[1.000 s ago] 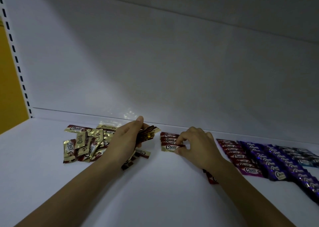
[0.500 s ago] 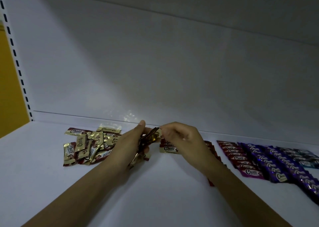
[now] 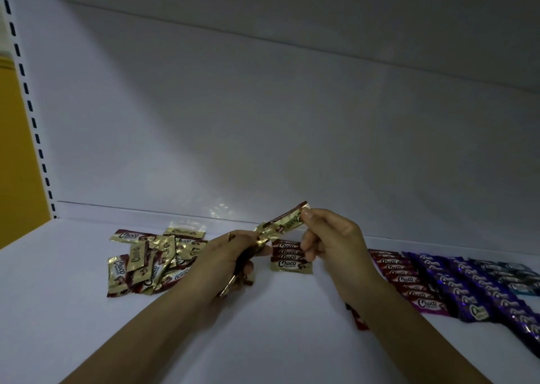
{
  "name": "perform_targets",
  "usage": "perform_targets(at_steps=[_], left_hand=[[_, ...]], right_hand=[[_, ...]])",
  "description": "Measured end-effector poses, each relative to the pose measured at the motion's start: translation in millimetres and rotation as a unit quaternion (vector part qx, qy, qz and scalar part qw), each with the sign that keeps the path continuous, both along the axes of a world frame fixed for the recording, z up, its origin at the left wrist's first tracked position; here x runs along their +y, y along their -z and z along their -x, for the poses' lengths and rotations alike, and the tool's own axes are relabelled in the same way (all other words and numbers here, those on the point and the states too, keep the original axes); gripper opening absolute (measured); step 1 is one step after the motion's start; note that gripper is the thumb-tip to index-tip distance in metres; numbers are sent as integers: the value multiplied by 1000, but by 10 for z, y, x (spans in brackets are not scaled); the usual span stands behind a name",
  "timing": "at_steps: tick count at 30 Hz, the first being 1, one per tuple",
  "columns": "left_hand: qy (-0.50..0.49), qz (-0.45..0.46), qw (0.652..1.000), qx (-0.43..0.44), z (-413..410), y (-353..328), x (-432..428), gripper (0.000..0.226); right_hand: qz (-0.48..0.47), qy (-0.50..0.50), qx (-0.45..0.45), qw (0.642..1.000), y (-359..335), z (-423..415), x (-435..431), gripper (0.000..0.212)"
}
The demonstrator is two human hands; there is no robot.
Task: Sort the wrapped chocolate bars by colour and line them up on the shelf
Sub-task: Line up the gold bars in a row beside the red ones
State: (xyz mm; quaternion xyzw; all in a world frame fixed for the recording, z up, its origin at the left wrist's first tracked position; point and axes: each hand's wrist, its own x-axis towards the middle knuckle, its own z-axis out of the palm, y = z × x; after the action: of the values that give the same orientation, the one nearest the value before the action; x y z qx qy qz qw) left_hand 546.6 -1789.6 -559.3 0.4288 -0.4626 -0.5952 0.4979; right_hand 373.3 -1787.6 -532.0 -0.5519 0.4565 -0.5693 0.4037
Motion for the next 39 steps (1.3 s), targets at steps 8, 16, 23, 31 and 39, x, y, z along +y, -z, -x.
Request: perform_targets(at_steps=[8, 16, 23, 31, 39], left_hand=[[-51, -36, 998, 14, -89, 7, -47, 34], [-71, -18, 997, -6, -114, 11, -86, 25], [-71, -13, 997, -9, -106, -2, -69, 24], [-69, -3, 997, -15, -107, 13, -87, 22], [-65, -13, 998, -13, -108, 36, -127, 22]], right_hand=[[-35, 5, -74, 997, -110, 98, -13, 15], [-66, 7, -42, 997, -114, 113, -4, 12], [-27, 48, 50, 997, -73, 113, -27, 12], [15, 57, 202, 978, 43, 131, -96, 15], [-12, 46, 425, 904, 188, 78, -95, 12]])
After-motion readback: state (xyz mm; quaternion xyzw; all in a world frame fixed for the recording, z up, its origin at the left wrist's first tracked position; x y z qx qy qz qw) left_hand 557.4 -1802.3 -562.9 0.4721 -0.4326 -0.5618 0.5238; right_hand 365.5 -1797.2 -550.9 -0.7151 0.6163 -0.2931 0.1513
